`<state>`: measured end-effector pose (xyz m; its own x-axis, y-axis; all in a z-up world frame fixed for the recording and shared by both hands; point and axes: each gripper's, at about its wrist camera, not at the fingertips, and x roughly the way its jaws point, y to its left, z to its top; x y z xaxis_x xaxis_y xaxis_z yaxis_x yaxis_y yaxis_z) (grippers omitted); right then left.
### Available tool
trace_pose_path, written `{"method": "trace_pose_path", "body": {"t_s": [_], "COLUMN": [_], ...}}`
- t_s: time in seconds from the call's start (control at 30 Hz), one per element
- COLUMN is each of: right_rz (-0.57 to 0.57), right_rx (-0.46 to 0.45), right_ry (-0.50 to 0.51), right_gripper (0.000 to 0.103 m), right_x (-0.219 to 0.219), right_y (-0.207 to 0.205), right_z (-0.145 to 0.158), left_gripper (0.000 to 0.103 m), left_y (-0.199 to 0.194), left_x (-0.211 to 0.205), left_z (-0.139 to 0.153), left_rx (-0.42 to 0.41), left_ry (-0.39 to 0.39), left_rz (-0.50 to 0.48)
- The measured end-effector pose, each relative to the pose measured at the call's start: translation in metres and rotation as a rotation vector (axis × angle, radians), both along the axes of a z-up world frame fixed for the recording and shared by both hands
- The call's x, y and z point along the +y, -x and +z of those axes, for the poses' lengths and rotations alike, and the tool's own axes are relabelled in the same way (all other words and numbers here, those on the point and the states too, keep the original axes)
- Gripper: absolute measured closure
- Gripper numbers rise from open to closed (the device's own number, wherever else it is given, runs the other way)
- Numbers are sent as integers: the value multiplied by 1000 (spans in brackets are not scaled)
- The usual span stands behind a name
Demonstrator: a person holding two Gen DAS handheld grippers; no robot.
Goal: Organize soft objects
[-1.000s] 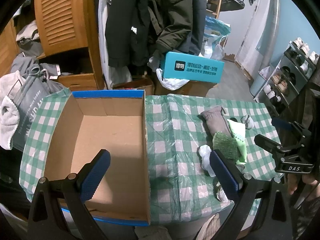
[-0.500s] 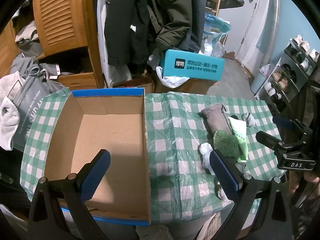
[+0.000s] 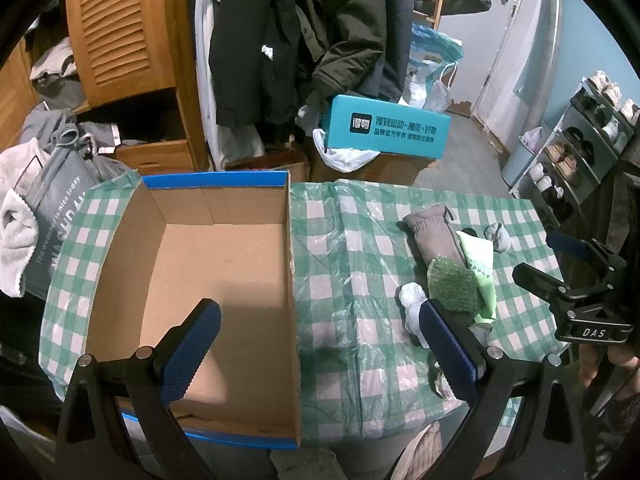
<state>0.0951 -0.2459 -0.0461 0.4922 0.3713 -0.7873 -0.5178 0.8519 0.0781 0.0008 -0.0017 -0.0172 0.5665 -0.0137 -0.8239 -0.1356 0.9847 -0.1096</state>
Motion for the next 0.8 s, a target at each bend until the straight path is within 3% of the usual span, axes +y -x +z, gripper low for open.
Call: {"method": "trace_pose_path", "body": {"t_s": [0.8], "right_rz": [-1], "right_rx": [4], "right_ry": [1], "right_gripper": [2], "right_x": [-1], "right_y": [0], "right_z": [-1], "left_gripper": [2], "left_y": [3], "left_x": [-8], "left_z": [-7], "left_rx": [12], "left_ry": [-1], "left_rz": [-6]}}
